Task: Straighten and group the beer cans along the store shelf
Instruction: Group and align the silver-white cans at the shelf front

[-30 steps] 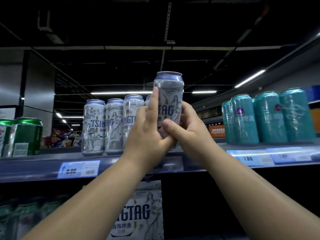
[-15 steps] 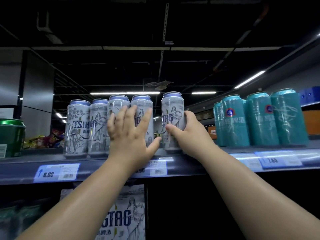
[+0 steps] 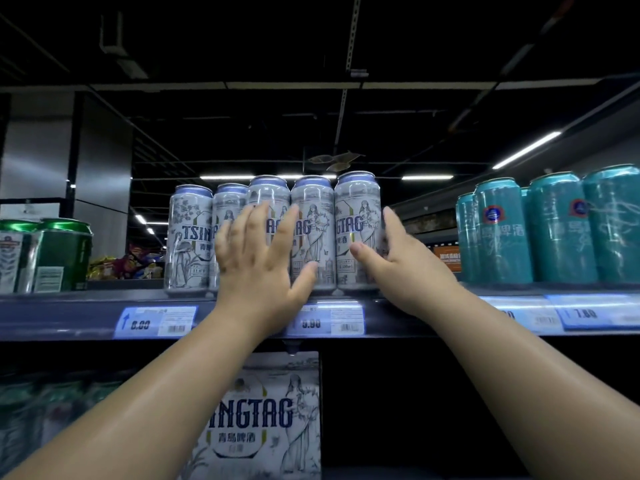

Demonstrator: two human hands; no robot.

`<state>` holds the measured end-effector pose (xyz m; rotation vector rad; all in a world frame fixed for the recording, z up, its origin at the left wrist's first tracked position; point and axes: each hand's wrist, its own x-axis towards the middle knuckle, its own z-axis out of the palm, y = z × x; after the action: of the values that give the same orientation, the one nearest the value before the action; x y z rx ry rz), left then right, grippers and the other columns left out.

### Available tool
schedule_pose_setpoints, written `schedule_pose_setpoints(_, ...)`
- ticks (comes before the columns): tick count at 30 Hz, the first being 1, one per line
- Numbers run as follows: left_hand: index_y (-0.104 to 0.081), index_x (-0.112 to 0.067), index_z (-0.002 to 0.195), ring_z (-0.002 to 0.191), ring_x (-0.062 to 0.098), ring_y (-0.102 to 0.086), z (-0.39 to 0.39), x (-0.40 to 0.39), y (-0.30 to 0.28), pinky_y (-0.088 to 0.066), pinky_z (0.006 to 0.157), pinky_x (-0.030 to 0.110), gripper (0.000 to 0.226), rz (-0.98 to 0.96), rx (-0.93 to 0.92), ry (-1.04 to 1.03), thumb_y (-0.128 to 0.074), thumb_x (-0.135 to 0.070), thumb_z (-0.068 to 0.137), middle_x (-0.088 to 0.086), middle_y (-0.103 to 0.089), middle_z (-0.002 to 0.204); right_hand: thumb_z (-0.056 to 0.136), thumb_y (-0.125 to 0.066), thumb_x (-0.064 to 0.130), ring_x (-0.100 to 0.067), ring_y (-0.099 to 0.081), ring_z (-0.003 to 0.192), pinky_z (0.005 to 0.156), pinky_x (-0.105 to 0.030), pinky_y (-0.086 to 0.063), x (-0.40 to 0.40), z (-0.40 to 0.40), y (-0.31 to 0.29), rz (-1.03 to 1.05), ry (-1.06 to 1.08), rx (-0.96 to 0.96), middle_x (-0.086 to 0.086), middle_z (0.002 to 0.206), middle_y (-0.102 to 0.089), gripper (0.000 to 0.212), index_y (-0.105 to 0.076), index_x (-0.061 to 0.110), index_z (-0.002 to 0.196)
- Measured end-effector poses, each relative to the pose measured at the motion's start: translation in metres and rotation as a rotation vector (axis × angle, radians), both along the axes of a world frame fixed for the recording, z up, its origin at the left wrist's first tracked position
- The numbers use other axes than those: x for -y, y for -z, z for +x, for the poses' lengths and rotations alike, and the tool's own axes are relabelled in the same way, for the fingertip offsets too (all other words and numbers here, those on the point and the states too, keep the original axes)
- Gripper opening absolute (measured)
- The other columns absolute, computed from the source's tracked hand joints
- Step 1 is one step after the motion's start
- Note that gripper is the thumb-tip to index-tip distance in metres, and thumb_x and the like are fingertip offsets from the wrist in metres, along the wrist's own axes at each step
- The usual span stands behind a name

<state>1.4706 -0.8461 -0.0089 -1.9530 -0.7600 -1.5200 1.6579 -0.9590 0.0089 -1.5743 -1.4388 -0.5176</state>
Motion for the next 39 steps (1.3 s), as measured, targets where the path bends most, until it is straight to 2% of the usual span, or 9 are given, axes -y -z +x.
schedule_pose_setpoints(3, -0.017, -0.028, 0.153, 0.145, 0.027, -0.009, -0.023, -0.014, 0.0, -0.004, 0.116, 0.052, 0.078, -0.042, 0.031, 0.011, -0.036, -0.059, 0.084, 0.011, -0.015, 0.158, 0.089, -0.049, 0.068, -0.023, -0.035, 0.138, 0.111, -0.049, -0.035, -0.001, -0.02, 0.01, 0.215, 0.091, 0.096, 0.003, 0.151, -0.04, 0.083, -0.018, 0.032, 0.156)
schedule_pose_setpoints(6, -0.015, -0.03, 0.152, 0.145, 0.03, -0.009, -0.047, -0.029, -0.002, -0.008, 0.115, 0.055, 0.078, -0.093, 0.09, 0.018, -0.038, -0.06, 0.084, 0.01, -0.012, 0.158, 0.084, -0.042, 0.072, -0.024, -0.01, 0.151, 0.123, -0.051, -0.011, -0.013, -0.053, 0.022, 0.24, 0.167, 0.245, -0.004, 0.164, -0.019, 0.089, -0.011, 0.033, 0.157)
schedule_pose_setpoints(9, -0.016, -0.028, 0.152, 0.143, 0.033, -0.013, -0.07, -0.044, -0.005, -0.016, 0.113, 0.058, 0.076, -0.126, 0.13, 0.021, -0.039, -0.059, 0.086, 0.014, -0.015, 0.157, 0.082, -0.044, 0.071, -0.025, 0.006, 0.153, 0.121, -0.049, 0.01, -0.034, -0.083, 0.027, 0.237, 0.212, 0.333, -0.005, 0.166, -0.006, 0.089, -0.01, 0.035, 0.157)
schedule_pose_setpoints(12, -0.014, -0.028, 0.151, 0.143, 0.034, -0.012, -0.083, -0.056, -0.012, -0.02, 0.111, 0.058, 0.073, -0.155, 0.148, 0.02, -0.043, -0.058, 0.09, 0.015, -0.012, 0.157, 0.082, -0.044, 0.069, -0.025, 0.013, 0.153, 0.117, -0.049, 0.02, -0.055, -0.109, 0.02, 0.231, 0.214, 0.34, -0.005, 0.166, -0.003, 0.087, -0.012, 0.037, 0.156)
schedule_pose_setpoints(17, -0.008, -0.032, 0.15, 0.139, 0.036, -0.024, -0.104, -0.077, -0.023, -0.034, 0.104, 0.055, 0.082, -0.25, 0.163, 0.068, -0.048, -0.06, 0.085, 0.011, -0.007, 0.158, 0.084, -0.041, 0.069, -0.025, 0.014, 0.153, 0.114, -0.05, 0.026, -0.089, -0.147, 0.001, 0.271, 0.224, 0.313, -0.006, 0.167, -0.004, 0.082, -0.013, 0.039, 0.155)
schedule_pose_setpoints(22, 0.007, -0.042, 0.149, 0.118, 0.037, -0.052, -0.106, -0.093, -0.02, -0.045, 0.08, 0.045, 0.091, -0.368, 0.146, 0.082, -0.052, -0.066, 0.083, 0.009, -0.024, 0.152, 0.09, -0.044, 0.066, -0.031, 0.019, 0.152, 0.115, -0.055, 0.023, -0.104, -0.152, 0.01, 0.262, 0.388, 0.363, -0.009, 0.168, 0.006, 0.083, -0.008, 0.036, 0.159)
schedule_pose_setpoints(31, 0.007, -0.041, 0.149, 0.083, 0.028, -0.051, -0.11, -0.094, -0.016, -0.035, 0.06, 0.035, 0.085, -0.309, 0.136, 0.119, -0.052, -0.048, 0.087, 0.011, -0.034, 0.137, 0.088, -0.051, 0.044, -0.028, 0.024, 0.15, 0.115, -0.053, 0.022, -0.104, -0.154, 0.01, 0.196, 0.437, 0.328, -0.004, 0.166, 0.016, 0.083, -0.007, 0.04, 0.158)
schedule_pose_setpoints(35, 0.007, -0.036, 0.151, 0.084, 0.025, -0.044, -0.112, -0.088, -0.013, -0.035, 0.062, 0.034, 0.088, -0.249, 0.174, 0.085, -0.05, -0.044, 0.084, 0.015, -0.032, 0.141, 0.088, -0.05, 0.043, -0.027, 0.021, 0.151, 0.117, -0.053, 0.018, -0.103, -0.154, 0.011, 0.204, 0.439, 0.317, -0.004, 0.167, 0.013, 0.081, -0.01, 0.04, 0.158)
schedule_pose_setpoints(39, 0.008, -0.036, 0.151, 0.089, 0.029, -0.048, -0.116, -0.087, -0.013, -0.038, 0.067, 0.037, 0.089, -0.306, 0.208, 0.083, -0.052, -0.04, 0.085, 0.017, -0.029, 0.143, 0.088, -0.051, 0.042, -0.026, 0.016, 0.152, 0.118, -0.051, 0.017, -0.102, -0.154, 0.01, 0.205, 0.43, 0.313, -0.006, 0.168, 0.01, 0.08, -0.012, 0.039, 0.158)
